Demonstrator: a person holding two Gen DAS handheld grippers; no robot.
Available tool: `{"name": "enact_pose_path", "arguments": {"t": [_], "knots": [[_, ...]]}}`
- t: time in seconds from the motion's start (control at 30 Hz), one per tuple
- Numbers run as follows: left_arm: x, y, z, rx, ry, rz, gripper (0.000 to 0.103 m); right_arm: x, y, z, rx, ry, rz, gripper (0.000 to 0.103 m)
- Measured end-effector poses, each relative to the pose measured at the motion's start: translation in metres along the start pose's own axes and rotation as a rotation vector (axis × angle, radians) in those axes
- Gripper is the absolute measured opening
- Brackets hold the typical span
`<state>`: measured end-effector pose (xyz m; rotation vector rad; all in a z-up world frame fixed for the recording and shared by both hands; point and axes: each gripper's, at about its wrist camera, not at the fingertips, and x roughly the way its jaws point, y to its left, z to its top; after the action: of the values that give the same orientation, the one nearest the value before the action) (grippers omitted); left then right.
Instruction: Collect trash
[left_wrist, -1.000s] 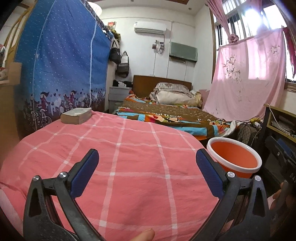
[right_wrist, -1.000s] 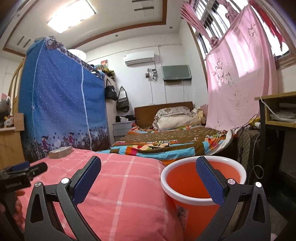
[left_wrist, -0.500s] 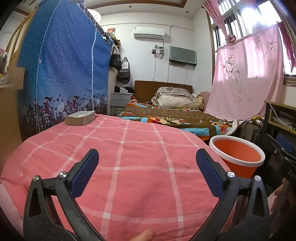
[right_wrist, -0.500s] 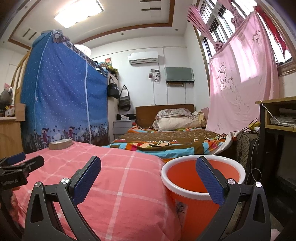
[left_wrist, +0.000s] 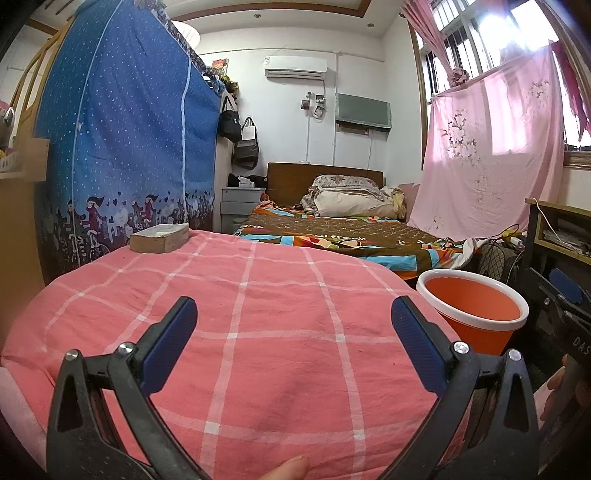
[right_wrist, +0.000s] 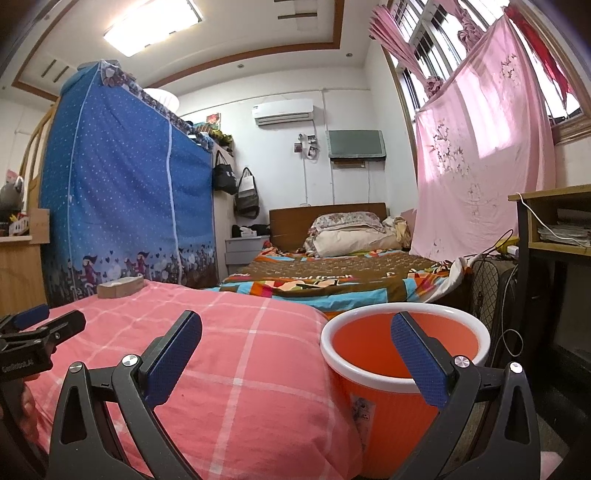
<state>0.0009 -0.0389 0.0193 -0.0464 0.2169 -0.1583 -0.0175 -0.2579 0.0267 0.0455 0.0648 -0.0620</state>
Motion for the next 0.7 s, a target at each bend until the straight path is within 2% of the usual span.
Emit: {"name": "enact_pose_path", "arguments": {"t": [0.7], "knots": [[-0.0014,-0.0014,-0.0002,0.002,-0.002,0.003,0.103,-0.0016,0.0002,-0.0015,-0.001,0.006,0.002,0.103]]}}
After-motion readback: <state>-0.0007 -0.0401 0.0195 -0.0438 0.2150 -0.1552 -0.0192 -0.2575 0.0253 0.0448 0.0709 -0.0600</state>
